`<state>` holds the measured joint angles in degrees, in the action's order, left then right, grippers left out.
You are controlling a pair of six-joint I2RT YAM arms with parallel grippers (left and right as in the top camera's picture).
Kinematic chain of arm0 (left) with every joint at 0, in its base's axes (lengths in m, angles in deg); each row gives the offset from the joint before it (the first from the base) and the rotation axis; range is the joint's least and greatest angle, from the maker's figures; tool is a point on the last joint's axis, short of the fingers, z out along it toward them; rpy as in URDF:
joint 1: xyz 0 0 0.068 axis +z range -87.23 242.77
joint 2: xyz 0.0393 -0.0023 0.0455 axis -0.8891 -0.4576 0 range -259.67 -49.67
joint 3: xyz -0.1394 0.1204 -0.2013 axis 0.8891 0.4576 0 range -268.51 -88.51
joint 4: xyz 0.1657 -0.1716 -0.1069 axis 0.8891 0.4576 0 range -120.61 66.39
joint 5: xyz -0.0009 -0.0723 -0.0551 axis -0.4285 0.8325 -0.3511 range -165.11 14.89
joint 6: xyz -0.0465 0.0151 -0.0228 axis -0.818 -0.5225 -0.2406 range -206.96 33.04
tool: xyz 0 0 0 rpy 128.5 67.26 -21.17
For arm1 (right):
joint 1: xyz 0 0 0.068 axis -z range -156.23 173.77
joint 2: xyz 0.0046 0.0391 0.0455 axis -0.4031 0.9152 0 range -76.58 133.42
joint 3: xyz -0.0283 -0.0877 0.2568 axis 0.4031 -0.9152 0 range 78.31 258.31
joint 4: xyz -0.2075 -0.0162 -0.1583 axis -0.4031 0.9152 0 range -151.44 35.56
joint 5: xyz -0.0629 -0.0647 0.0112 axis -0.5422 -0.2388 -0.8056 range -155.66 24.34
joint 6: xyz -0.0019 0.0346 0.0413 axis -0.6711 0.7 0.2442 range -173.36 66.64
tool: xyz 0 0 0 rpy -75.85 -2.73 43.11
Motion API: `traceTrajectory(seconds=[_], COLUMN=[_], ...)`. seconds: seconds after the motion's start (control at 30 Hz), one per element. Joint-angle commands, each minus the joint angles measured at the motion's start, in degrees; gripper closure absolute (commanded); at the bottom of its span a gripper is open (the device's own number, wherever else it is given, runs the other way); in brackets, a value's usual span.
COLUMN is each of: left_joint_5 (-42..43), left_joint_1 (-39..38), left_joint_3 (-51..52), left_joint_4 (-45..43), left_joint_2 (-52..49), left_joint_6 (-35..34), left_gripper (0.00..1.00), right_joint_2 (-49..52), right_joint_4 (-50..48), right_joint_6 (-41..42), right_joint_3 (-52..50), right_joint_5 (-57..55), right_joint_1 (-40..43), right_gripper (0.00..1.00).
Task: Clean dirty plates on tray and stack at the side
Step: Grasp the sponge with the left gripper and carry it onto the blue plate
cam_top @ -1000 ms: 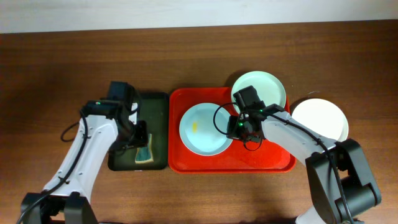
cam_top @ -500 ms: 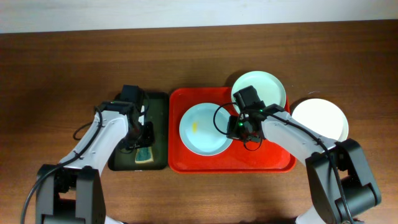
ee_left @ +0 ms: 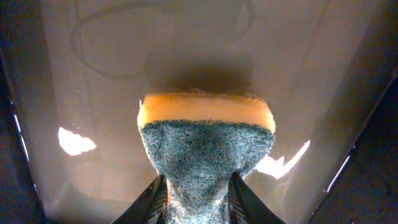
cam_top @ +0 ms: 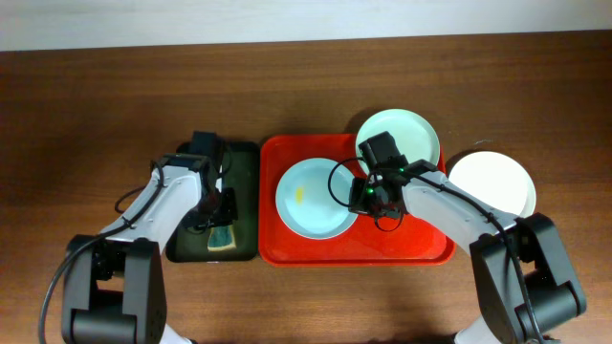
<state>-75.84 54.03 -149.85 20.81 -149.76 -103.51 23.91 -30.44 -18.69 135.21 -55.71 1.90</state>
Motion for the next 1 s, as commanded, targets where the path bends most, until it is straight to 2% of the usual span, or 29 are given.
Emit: traceTrajectory(seconds=[0.0,0.17,0.2,0.23,0.27,0.3,0.33,0.37,0.5,0.6,0.8,0.9,0.93,0.97], left_joint_5=[-0.59,-0.61,-0.59,-0.59,-0.61,-0.59,-0.61,-0.61,-0.59,-0.55,-0.57,-0.52,-0.5,-0.11], left_joint_1=[-0.11,-0.13,-0.11,-0.11,-0.11,-0.11,0.09,0.92,2.03,1.75,-0.11,-0.17,-0.17,-0.17], left_joint_3=[1.97,3.56,3.56,3.56,3.52,3.15,1.73,-1.31,-11.58,-15.37,-13.79,-13.64,-13.64,-13.64], left_joint_4=[-0.81,-1.73,-1.95,-1.97,-2.01,-2.12,-1.79,0.04,4.81,4.81,5.92,6.23,6.43,6.75], left_joint_2=[-0.57,-0.61,-0.61,-0.61,-0.61,-0.59,-0.59,-0.39,0.85,2.69,3.37,3.37,3.37,3.37], left_joint_6=[-0.55,-0.55,-0.55,-0.55,-0.5,0.2,2.05,2.75,4.94,5.55,6.64,6.84,6.84,6.84], left_gripper=[0.71,0.72,0.78,0.99,1.0,1.0,1.0,1.0,1.0,1.0,1.0,1.0,1.0,1.0], right_joint_2=[0.63,0.63,0.63,0.61,0.63,0.63,0.63,0.63,0.63,0.63,0.61,0.61,0.61,0.63], right_joint_4=[0.02,0.02,0.02,0.02,0.02,0.02,0.02,0.04,0.0,0.0,0.04,0.02,0.02,0.02], right_joint_6=[0.11,0.11,0.13,0.11,0.11,0.11,0.11,0.13,0.15,0.15,0.11,0.09,0.11,0.11], right_joint_3=[-0.5,-0.5,-0.5,-0.5,-0.5,-0.5,-0.5,-0.5,-0.5,-0.48,-0.48,-0.48,-0.48,-0.5], right_joint_5=[-0.11,-0.11,-0.11,-0.11,-0.11,-0.09,-0.04,0.15,1.55,3.58,5.51,4.35,3.45,3.32], right_joint_1=[-0.31,-0.31,-0.31,-0.31,-0.31,-0.31,-0.31,-0.31,-0.31,-0.31,-0.31,-0.24,-0.26,-0.26], right_gripper=[0.96,0.96,0.96,0.95,0.95,0.89,0.77,0.76,0.96,0.96,0.96,0.55,0.54,0.62])
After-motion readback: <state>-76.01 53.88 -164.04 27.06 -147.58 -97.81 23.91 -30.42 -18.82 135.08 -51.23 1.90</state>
